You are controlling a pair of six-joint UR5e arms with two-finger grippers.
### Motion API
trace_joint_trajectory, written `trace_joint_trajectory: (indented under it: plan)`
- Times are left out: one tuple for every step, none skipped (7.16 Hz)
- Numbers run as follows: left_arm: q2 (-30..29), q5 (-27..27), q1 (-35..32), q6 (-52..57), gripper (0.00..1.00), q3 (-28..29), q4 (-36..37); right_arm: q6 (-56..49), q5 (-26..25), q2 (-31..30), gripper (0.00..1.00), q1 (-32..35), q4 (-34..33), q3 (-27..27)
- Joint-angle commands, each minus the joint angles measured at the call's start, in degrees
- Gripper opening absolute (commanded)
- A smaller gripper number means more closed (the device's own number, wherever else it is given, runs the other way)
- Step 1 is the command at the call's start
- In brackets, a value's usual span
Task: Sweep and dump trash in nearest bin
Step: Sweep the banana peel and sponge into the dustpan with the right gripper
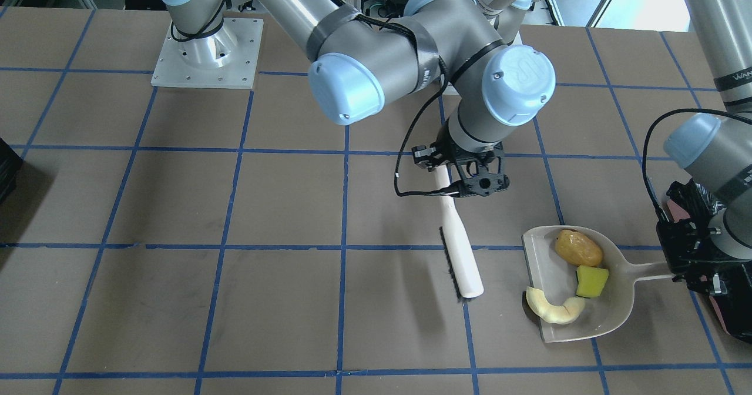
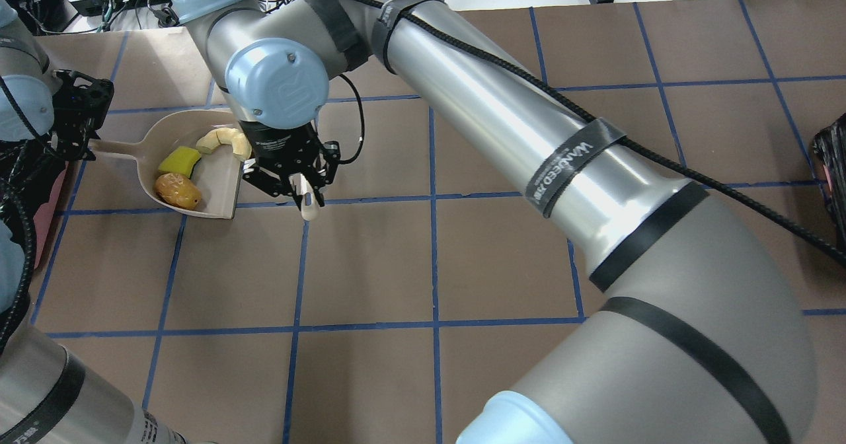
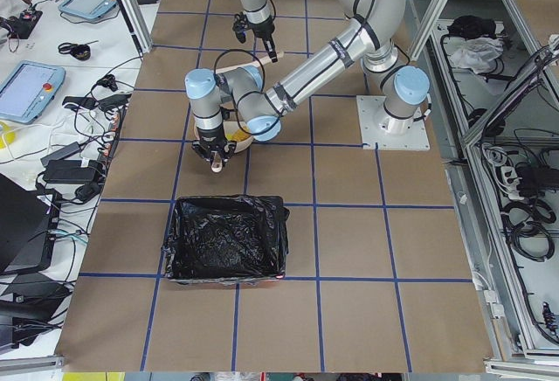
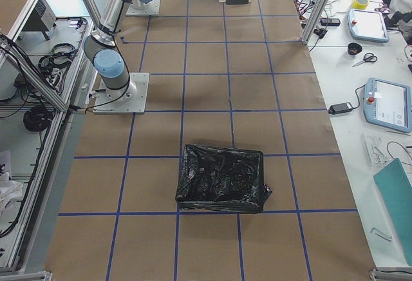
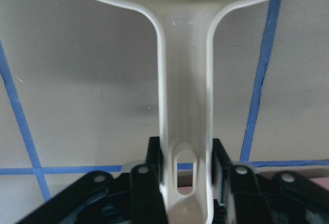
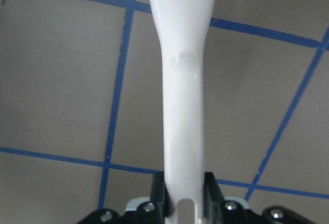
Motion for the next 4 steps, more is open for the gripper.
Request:
trace_joint_trajectory:
  plan:
    - [1.47, -6.57, 0.15, -1.34, 0.0, 0.17, -5.0, -0.63, -2.59, -12.78, 0.0, -3.89, -2.45, 17.95]
    - [1.74, -9.74, 0.5, -3.01, 0.0, 0.18, -5.82, -0.71, -4.25, -19.37, 0.0, -6.17, -8.66, 27.97]
    - [2.01, -12.12, 0.85, -4.42, 0.0, 0.35, -8.87, -2.63, -4.44, -25.09, 0.0, -8.89, -14.29, 37.73]
    - [2.62, -14.75, 1.46, -7.13, 0.0, 1.05, -11.25, -4.56, -5.22, -29.5, 0.0, -11.0, -18.87, 45.31]
